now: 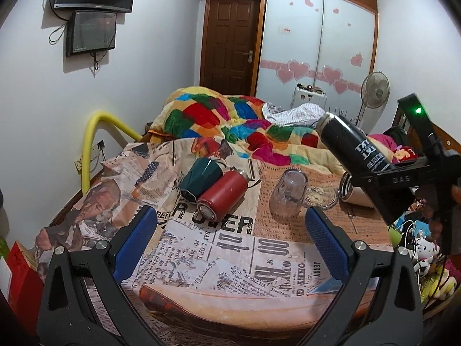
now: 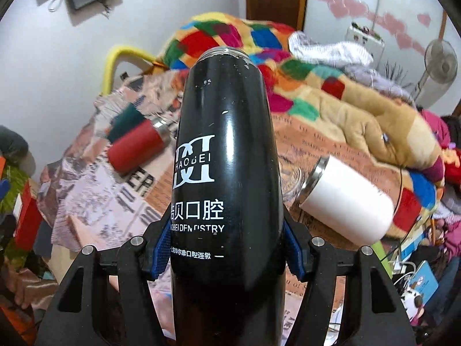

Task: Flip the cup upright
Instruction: 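Lift the black bottle with the right gripper and carry it toward the left tool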

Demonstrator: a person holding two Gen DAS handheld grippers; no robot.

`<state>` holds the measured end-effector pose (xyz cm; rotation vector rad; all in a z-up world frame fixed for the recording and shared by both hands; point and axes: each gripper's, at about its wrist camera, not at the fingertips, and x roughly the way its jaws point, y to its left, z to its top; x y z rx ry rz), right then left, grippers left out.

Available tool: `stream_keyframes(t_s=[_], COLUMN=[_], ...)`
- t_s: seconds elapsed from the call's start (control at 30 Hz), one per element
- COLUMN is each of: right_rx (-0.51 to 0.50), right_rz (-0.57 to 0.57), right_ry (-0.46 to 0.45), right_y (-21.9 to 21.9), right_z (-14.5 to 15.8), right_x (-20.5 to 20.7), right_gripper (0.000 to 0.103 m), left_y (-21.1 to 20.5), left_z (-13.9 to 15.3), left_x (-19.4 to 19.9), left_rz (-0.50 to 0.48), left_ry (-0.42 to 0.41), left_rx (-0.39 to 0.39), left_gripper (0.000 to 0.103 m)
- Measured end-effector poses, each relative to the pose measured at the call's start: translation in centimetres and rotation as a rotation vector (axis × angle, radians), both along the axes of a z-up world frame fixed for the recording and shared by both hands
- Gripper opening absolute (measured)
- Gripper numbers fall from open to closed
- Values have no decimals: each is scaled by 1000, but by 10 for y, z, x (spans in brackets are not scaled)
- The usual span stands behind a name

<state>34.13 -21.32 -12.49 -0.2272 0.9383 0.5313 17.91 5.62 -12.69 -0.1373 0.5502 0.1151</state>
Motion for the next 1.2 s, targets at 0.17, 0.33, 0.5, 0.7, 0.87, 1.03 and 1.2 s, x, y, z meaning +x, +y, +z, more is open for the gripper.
stream_keyframes(t_s=[0.17, 0.33, 0.5, 0.7, 0.87, 1.03, 1.2], right_rx=[2, 42, 34, -6, -44, -93, -115], right_rz=[65, 128, 198, 256, 265, 254, 249], right_ry=[-57, -48, -11, 64, 115, 175, 199], right_y=[12, 26, 51, 71, 83, 87, 84], right_z=[18, 15, -8, -56, -97, -133, -147], right_x=[-24, -41, -55, -59, -54, -48, -49], right_gripper=[62, 62, 62, 62, 62, 61, 62], left_y=[0, -4, -3, -2, 1, 3, 4], left_z=[7, 12, 15, 10, -2, -14, -29], left_x=[-9, -16, -20, -19, -14, -10, 0], left_rz=[-6, -11, -10, -6, 3, 4, 18], left_ry=[-20, -29, -34, -20, 14, 52, 89], left_rx=[-6, 3, 14, 19, 10, 13, 22], left_gripper=[103, 103, 103, 103, 103, 103, 103])
